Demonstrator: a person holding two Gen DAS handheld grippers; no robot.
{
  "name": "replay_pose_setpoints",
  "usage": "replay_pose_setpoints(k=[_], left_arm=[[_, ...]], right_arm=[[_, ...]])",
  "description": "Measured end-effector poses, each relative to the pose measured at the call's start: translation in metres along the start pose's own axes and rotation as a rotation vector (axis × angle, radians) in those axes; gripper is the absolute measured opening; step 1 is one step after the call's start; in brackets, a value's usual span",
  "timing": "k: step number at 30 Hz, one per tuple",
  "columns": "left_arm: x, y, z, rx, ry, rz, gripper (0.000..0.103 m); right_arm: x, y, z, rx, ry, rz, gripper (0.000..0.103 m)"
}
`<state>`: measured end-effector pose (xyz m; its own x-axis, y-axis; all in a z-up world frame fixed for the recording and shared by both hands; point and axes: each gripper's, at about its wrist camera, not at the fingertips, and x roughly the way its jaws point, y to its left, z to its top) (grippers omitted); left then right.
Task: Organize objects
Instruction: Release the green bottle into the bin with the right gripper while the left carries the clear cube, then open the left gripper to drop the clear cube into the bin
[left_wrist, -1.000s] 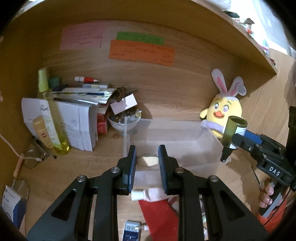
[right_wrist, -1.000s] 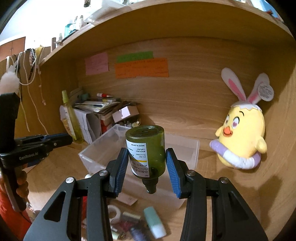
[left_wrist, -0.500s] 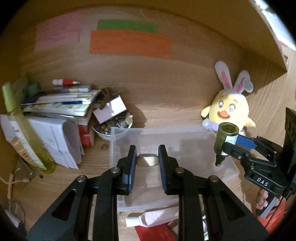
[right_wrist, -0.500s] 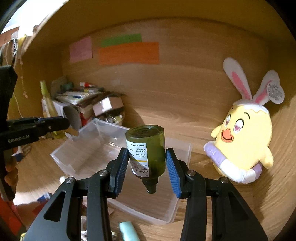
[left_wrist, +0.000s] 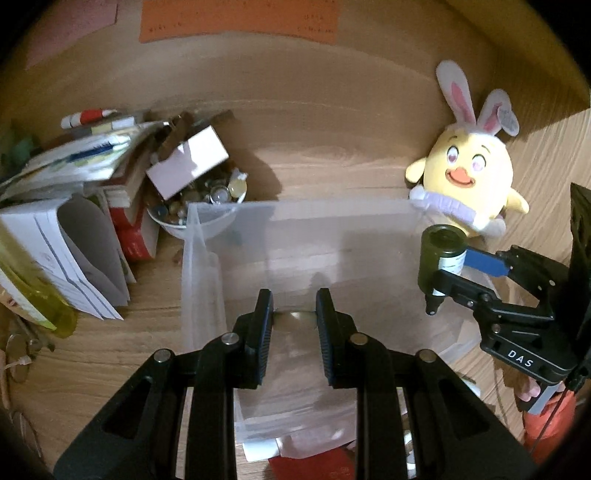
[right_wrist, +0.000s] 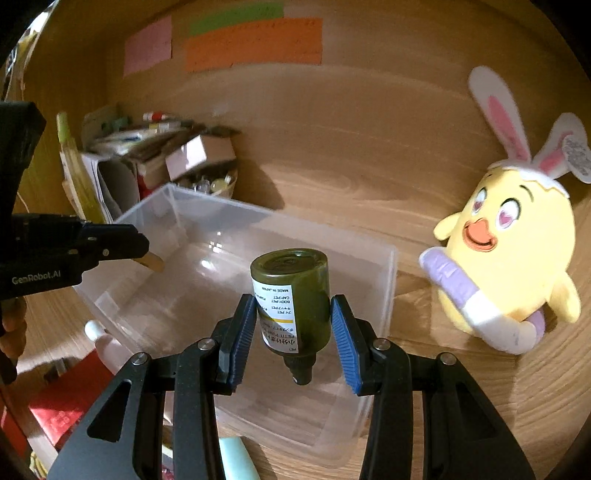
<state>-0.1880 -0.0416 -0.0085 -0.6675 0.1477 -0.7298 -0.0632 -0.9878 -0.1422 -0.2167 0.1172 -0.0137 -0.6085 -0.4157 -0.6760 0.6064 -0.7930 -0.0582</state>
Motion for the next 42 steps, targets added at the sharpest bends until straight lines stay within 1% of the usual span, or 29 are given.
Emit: replay_pose_setpoints(k=[8,17,21,23,26,28,30,33,35,37,39,42], left_arm=[[0.008,0.0,-0.004,0.008,0.033,-0.01,0.023],[0.005,-0.004,-0.004,0.023,0.026,0.0,0.024],[0.0,-0.004,-0.004,0.021,0.016,0.006,0.035],[-0.003,-0.004,-0.005,0.023,0.01,0.011,0.039],[-0.013,-0.006,-0.006,0.027,-0.008,0.013,0.045],[-0.02,-0.007,-0.006,0.03,-0.021,0.017,0.052],[-0.029,-0.008,-0.007,0.033,-0.04,0.023,0.058],[-0.044,-0.012,-0.009,0.042,-0.071,0.041,0.065],[-0.052,-0.013,-0.011,0.049,-0.086,0.052,0.07],[-0.06,-0.015,-0.014,0.053,-0.1,0.063,0.078],[-0.068,-0.016,-0.019,0.054,-0.112,0.068,0.082],[-0.079,-0.016,-0.026,0.053,-0.128,0.075,0.086]], right_arm=[[0.01,0.005,-0.003,-0.018,0.031,0.007,0.038],[0.017,0.011,-0.003,-0.025,0.058,0.024,0.038],[0.016,0.012,-0.002,-0.026,0.061,0.027,0.039],[0.015,0.012,-0.002,-0.022,0.063,0.032,0.041],[0.009,0.012,-0.001,-0.018,0.051,0.036,0.052],[0.003,0.014,0.0,-0.024,0.033,0.03,0.056],[-0.004,0.015,0.001,-0.028,0.016,0.023,0.065],[-0.017,0.017,0.002,-0.027,-0.019,0.007,0.075],[-0.025,0.018,0.003,-0.022,-0.034,0.006,0.076],[-0.032,0.018,0.002,-0.014,-0.043,0.007,0.077],[-0.04,0.019,0.0,-0.006,-0.053,0.005,0.081],[-0.054,0.021,-0.006,-0.002,-0.071,0.0,0.081]])
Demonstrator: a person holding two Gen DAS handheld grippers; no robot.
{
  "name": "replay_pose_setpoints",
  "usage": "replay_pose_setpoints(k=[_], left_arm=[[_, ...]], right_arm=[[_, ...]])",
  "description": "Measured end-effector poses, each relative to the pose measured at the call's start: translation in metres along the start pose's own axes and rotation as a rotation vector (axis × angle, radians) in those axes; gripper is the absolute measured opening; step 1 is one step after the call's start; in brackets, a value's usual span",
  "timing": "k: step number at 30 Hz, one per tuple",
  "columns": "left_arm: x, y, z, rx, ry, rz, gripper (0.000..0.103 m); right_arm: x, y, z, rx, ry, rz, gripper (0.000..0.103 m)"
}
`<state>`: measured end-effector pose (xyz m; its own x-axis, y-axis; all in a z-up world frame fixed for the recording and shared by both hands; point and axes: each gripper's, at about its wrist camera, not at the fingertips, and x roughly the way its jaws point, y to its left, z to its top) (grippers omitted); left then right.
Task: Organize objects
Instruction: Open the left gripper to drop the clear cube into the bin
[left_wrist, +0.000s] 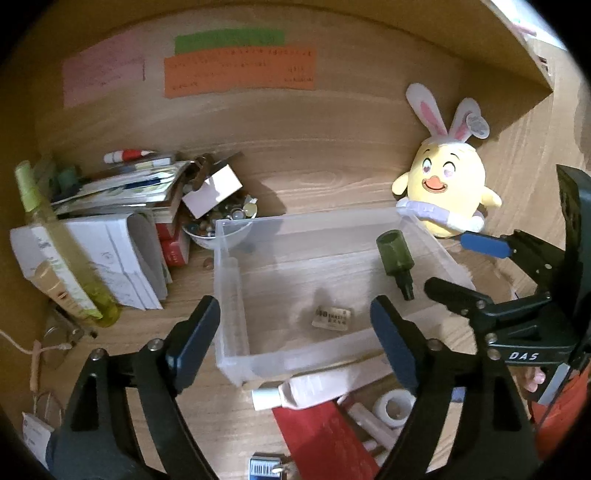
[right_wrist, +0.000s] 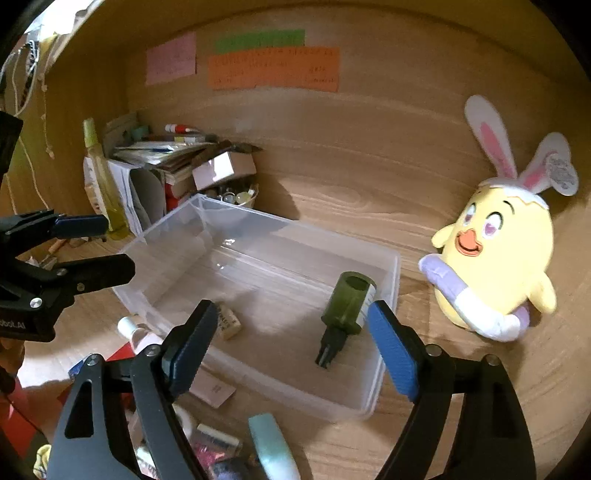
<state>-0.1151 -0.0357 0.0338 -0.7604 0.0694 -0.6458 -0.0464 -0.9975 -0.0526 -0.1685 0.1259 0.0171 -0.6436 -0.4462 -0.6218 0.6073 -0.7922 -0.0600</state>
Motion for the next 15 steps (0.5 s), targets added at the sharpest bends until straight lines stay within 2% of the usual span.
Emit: replay_pose_setpoints(k=[7,15], left_arm=[[-0.015,0.002,-0.017,-0.011,-0.003,0.011,0.09],[-0.019,0.007,-0.048,-0.021,0.039,0.022,0.09]], right_arm=[[-0.027,0.001,-0.016,0.026,-0.026,-0.008,0.082],[-0.039,0.001,-0.039,0.071,-0.012,-0.004,0.082]])
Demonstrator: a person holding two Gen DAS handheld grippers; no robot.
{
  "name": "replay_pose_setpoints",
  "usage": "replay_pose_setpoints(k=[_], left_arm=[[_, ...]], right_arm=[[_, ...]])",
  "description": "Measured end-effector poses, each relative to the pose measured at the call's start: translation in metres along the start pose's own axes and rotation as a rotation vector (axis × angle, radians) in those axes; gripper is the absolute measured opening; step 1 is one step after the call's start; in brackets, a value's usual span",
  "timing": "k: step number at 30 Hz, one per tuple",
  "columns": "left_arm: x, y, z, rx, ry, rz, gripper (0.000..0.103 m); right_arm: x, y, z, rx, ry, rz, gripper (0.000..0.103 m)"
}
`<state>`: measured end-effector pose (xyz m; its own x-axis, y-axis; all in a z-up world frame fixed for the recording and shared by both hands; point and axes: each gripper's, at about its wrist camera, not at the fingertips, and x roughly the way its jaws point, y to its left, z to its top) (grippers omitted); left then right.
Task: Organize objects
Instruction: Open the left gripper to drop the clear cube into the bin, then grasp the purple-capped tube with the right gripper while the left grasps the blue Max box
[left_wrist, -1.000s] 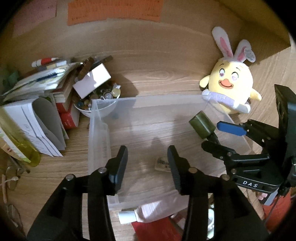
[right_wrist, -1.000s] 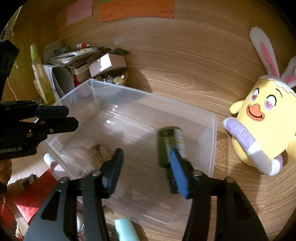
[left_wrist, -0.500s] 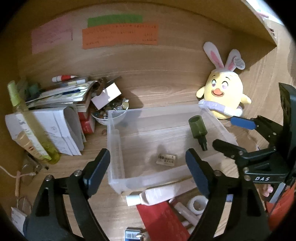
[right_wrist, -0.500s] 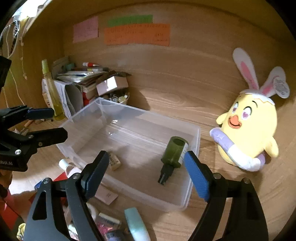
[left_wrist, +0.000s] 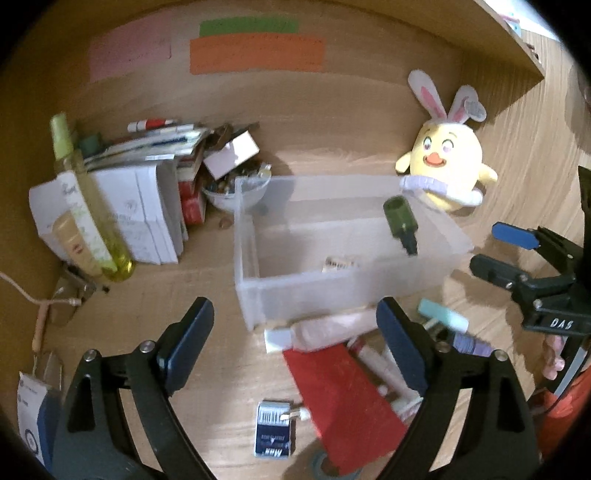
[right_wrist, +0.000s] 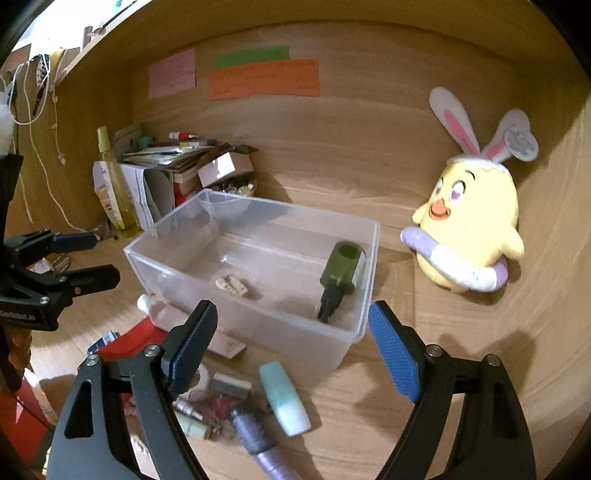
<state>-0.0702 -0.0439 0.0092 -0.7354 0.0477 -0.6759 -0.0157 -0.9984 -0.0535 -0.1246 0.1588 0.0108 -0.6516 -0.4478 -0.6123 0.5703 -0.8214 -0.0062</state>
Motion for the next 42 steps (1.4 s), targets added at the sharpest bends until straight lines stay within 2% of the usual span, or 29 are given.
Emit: replay_pose_setpoints(k=[8,18,24,25,31,35,38,42], left_arm=[[0.0,0.013,-0.032,-0.033,0.042,0.008,0.09],[0.003,0.038,-0.07,-0.074,0.114,0.042,0.09],[0.008,0.051,-0.089,-0.115,0.162,0.028,0.09],[0.009,0.051,-0.091,-0.116,0.167,0.026,0.09],[0.014,0.042,-0.096,-0.068,0.172,0.034,0.09],[0.018,0.033,-0.095,-0.029,0.153,0.063,0.077],[0.019,0.029,-0.095,-0.011,0.136,0.07,0.066],[0.017,0.028,-0.095,0.004,0.113,0.064,0.045]], right_arm=[[-0.008,0.002,-0.025,0.027,0.026,0.0,0.082],[-0.002,-0.002,-0.063,0.074,0.117,0.0,0.082],[0.007,-0.004,-0.078,0.109,0.171,0.027,0.081],[0.008,-0.003,-0.08,0.109,0.175,0.03,0.08],[0.012,0.007,-0.083,0.077,0.19,0.033,0.054],[0.015,0.011,-0.084,0.064,0.199,0.043,0.037],[0.014,0.014,-0.085,0.052,0.198,0.037,0.031],[0.013,0.014,-0.086,0.045,0.202,0.036,0.025]])
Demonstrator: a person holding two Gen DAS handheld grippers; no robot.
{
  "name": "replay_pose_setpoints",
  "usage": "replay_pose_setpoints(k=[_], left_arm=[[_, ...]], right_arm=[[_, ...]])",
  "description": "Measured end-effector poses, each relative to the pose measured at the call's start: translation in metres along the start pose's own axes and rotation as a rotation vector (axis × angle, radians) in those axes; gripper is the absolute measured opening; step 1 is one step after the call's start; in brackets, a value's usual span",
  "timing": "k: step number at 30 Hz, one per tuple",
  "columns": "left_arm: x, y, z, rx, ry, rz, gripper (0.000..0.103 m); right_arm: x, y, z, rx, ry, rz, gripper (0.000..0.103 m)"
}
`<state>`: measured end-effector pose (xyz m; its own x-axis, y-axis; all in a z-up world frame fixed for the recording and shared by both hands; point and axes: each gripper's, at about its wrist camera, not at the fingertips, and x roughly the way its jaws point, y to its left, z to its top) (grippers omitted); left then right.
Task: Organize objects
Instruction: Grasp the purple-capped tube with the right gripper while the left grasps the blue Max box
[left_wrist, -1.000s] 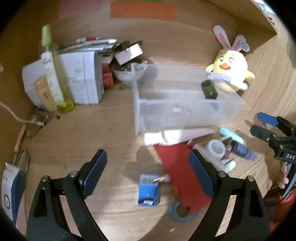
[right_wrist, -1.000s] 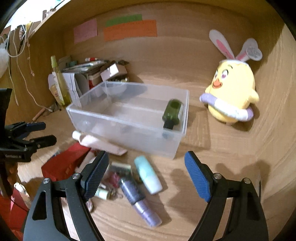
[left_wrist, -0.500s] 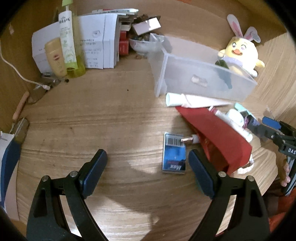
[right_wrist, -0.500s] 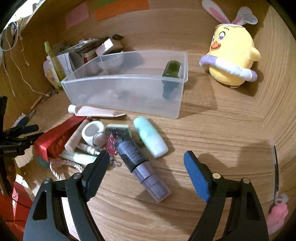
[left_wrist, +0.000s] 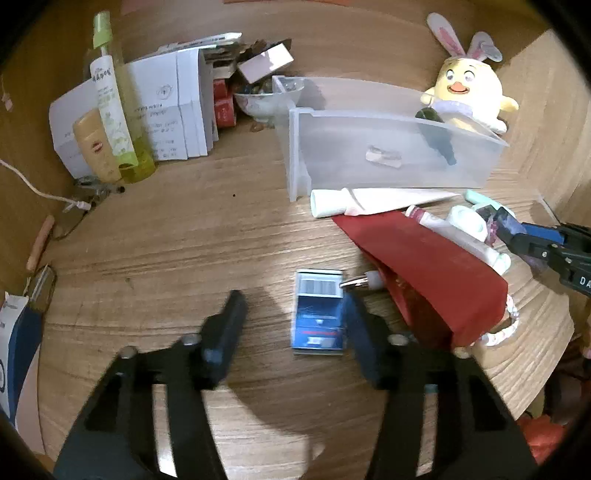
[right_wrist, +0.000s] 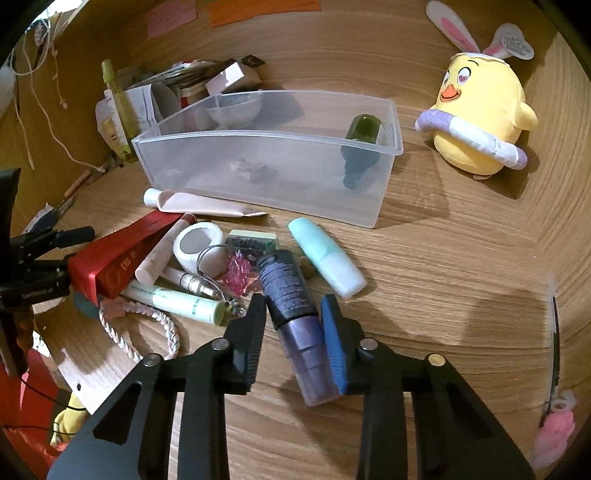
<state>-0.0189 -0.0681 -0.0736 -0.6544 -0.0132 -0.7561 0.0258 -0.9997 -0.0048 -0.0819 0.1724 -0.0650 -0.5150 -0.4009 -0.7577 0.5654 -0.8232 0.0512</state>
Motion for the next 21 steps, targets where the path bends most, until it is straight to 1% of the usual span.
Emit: replay_pose_setpoints(k=[4,5,6,10,12,15,21], left_arm=[[-0.001,0.0,0.0,0.007,-0.009,-0.008,0.033],[-0.001,0.001,0.0,0.004,-0.009,-0.009,0.032],[0.0,0.002,0.0,-0.001,-0.01,-0.009,0.027],[-0.001,0.005,0.0,-0.021,-0.011,-0.018,0.027],[-0.002,0.005,0.0,-0.024,-0.012,-0.018,0.027],[-0.002,0.01,0.001,-0.054,-0.015,-0.029,0.027],[-0.013,0.016,0.011,-0.088,-0.059,-0.027,0.027]], right_arm=[[0.002,-0.002,-0.001,0.0,0.018,0.003,0.024],[0.004,-0.003,0.001,0.004,0.028,0.007,0.024],[0.005,-0.004,0.001,0.007,0.029,0.01,0.024],[0.013,-0.002,0.007,0.008,0.037,0.015,0.024],[0.015,0.0,0.009,0.001,0.033,0.008,0.024],[0.016,0.002,0.011,-0.003,0.022,-0.005,0.023],[0.004,-0.002,0.014,0.017,-0.023,-0.005,0.023]])
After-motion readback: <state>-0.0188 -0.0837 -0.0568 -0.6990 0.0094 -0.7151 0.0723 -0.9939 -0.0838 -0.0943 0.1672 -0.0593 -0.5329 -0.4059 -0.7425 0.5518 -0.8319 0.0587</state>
